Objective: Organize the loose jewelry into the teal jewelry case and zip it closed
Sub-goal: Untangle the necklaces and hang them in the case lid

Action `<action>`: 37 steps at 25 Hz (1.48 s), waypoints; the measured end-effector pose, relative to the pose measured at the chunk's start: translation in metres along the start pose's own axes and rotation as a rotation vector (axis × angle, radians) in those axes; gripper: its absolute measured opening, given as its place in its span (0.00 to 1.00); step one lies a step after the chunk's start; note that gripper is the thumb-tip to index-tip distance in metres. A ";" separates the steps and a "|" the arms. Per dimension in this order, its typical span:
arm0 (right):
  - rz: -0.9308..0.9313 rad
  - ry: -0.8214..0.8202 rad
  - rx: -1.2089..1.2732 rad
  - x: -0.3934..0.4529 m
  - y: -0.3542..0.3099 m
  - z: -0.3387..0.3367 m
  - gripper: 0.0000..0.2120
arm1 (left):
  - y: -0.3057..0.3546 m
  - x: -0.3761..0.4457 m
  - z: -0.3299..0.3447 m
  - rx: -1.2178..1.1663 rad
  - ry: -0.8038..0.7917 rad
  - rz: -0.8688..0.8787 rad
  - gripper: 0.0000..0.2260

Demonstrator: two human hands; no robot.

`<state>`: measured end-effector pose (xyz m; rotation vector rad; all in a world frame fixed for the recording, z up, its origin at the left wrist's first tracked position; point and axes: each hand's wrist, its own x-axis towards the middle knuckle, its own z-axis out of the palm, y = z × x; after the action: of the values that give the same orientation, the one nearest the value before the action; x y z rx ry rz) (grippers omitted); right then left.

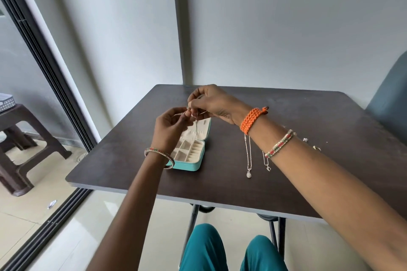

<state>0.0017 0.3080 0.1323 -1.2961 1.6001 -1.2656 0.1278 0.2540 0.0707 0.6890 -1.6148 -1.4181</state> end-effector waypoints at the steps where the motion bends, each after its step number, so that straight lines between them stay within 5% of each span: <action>1: -0.004 -0.010 -0.010 -0.004 -0.004 -0.004 0.03 | 0.006 0.000 0.005 -0.019 -0.027 -0.032 0.03; 7: 0.043 -0.046 0.053 -0.027 -0.022 -0.036 0.04 | 0.028 -0.004 0.020 -0.213 -0.175 -0.109 0.05; 12: -0.025 0.113 0.163 -0.040 -0.024 -0.080 0.05 | 0.023 -0.024 0.037 -0.329 -0.246 -0.292 0.08; 17: -0.150 0.515 -0.432 -0.042 0.004 -0.109 0.08 | 0.005 -0.038 0.067 -0.415 -0.176 -0.526 0.09; 20: -0.195 0.601 -0.548 -0.033 0.040 -0.106 0.05 | -0.015 -0.046 0.086 -0.488 -0.056 -0.581 0.10; 26: -0.111 0.337 -0.570 -0.003 0.081 -0.107 0.06 | -0.051 -0.063 0.091 -0.430 0.112 -0.533 0.10; 37: 0.009 0.253 -0.649 0.047 0.145 -0.088 0.04 | -0.074 -0.040 0.106 -0.217 0.189 -0.570 0.08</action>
<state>-0.1309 0.2874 0.0188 -1.5388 2.3180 -0.9588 0.0458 0.3254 -0.0091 1.1740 -1.1376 -1.8316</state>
